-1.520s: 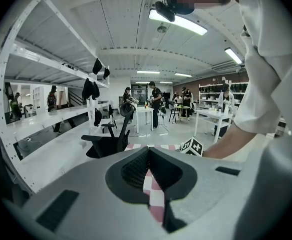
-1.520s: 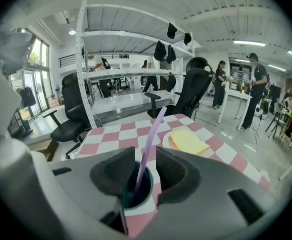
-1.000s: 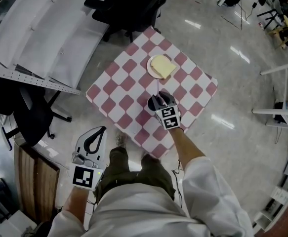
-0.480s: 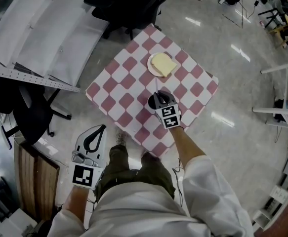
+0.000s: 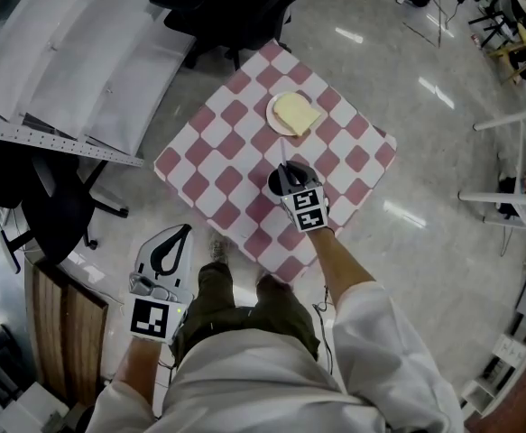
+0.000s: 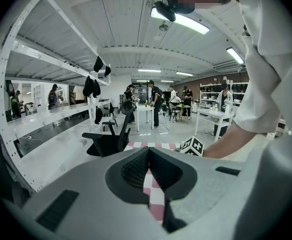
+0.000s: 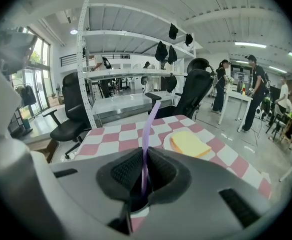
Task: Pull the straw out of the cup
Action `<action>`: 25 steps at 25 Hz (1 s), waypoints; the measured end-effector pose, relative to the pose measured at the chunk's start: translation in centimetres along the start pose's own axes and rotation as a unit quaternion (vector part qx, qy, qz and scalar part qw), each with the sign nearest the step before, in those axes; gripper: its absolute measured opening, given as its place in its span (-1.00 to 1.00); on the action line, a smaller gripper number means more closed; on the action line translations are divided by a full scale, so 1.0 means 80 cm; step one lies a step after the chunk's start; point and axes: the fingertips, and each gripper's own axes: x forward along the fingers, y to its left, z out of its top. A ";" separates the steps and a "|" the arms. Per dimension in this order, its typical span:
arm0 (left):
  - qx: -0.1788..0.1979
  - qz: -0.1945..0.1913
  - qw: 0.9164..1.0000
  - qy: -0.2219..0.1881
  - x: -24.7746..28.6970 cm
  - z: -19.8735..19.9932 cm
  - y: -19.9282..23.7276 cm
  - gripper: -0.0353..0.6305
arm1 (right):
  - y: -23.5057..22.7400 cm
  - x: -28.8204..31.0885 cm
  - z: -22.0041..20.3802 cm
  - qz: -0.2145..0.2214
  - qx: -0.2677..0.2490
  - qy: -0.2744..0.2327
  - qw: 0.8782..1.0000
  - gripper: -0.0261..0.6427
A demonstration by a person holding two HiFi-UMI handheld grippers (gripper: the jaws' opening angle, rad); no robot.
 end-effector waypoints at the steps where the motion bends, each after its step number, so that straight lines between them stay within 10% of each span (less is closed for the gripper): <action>1: -0.001 0.000 1.000 0.000 0.000 0.000 0.000 -0.88 | -0.001 -0.001 0.001 -0.001 0.000 -0.003 1.000 -0.83; 25: -0.007 -0.016 1.000 -0.018 0.008 0.011 -0.017 -0.88 | 0.002 -0.059 0.068 0.003 0.021 -0.067 0.998 -0.83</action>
